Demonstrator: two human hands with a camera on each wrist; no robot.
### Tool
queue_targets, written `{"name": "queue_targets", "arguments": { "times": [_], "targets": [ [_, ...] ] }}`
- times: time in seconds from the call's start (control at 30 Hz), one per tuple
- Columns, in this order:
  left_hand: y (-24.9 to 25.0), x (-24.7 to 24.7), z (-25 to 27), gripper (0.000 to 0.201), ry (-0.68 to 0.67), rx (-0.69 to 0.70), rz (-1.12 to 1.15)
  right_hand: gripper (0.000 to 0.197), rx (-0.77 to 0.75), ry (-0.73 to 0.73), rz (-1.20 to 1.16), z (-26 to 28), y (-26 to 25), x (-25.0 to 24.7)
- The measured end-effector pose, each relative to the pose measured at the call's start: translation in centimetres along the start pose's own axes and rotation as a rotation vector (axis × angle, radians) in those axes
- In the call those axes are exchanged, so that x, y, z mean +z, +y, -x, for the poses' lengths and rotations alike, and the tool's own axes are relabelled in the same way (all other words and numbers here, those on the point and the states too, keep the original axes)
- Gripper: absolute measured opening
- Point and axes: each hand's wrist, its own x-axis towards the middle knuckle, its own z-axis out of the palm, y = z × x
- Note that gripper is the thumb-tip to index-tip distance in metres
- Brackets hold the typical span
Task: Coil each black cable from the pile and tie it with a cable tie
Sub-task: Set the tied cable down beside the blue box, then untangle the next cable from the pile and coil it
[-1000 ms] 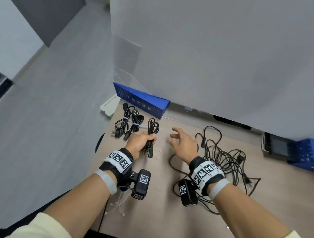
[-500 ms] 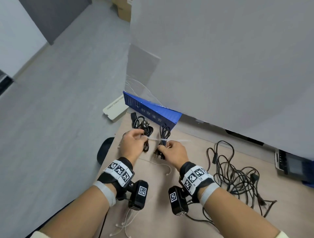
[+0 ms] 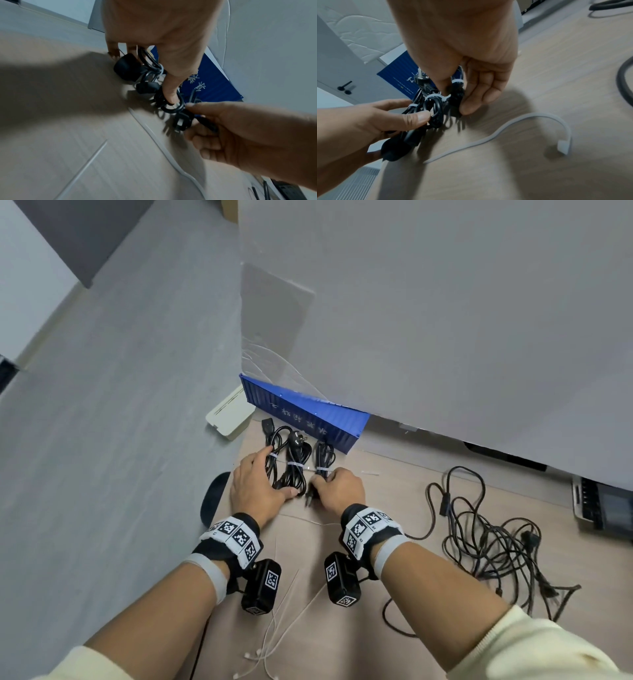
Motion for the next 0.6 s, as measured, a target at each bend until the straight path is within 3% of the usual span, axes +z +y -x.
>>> {"name": "queue_targets", "arguments": {
  "times": [0.2,0.37,0.4,0.5,0.6],
  "targets": [
    [0.3,-0.3,0.6,0.093,-0.011,-0.008,-0.002,0.043,-0.044,-0.083,-0.093,0.9,0.7,-1.1],
    [4.3,-1.1,3.4,0.042,0.237,0.068,0.135,0.038,-0.021,-0.099,-0.172,2.6,4.9,-5.0],
    [5.3,-1.1,4.0,0.034,0.232,0.089,0.191,0.035,-0.019,-0.093,-0.197,2.9,6.0,-5.9],
    [9.2,0.6,6.2,0.02,-0.046,0.091,0.36,0.029,-0.001,-0.019,-0.264,5.0,10.3,-10.1],
    [13.0,4.0,8.6,0.021,-0.373,0.095,0.275,0.023,0.021,0.096,-0.298,7.6,15.5,-13.5]
  ]
}}
